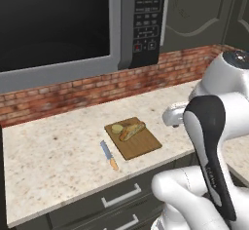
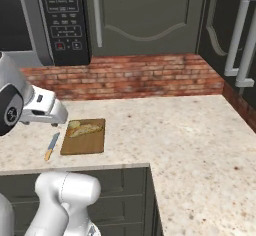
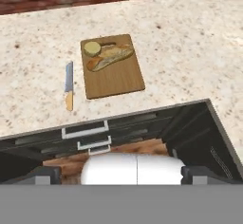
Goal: Retrieve the sausage and cheese from the fridge and place them on the cutting board on the counter.
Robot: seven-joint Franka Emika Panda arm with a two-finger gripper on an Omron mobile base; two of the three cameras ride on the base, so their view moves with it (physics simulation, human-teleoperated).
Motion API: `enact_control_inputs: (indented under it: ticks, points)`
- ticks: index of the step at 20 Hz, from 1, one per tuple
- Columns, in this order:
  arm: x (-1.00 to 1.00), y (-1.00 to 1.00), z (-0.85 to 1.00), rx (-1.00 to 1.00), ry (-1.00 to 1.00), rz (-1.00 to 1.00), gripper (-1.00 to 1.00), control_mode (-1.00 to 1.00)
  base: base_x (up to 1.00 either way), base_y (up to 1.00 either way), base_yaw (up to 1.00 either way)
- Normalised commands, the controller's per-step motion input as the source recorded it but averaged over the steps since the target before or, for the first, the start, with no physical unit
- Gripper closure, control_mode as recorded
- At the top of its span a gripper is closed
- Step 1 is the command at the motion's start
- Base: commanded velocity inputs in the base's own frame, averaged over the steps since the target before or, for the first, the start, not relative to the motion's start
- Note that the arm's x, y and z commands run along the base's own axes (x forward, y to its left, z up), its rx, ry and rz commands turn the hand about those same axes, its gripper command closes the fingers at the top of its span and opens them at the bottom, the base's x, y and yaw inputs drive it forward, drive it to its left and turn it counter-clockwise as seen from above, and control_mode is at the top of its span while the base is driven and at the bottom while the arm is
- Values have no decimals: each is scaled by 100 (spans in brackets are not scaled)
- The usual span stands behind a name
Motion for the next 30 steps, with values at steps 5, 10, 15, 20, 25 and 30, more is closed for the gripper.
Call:
enact_control_inputs:
  ticks: [5, 10, 15, 20, 25, 30]
  points:
    - [-49, -69, 21, 25, -17, 2, -100, -100, 0, 0, 0]
    - [-34, -18, 11, 9, -2, 0, -100, -100, 0, 0, 0]
    - [-8, 0, 0, -1, -1, 0, -100, -100, 0, 0, 0]
    - [-29, 0, 9, -1, 1, -8, -100, -100, 0, 0, 0]
    - [-28, 0, 11, -1, 8, -12, -100, 100, -5, 0, -7]
    - [0, 0, 0, 0, 0, 0, -100, 100, -3, 1, 0]
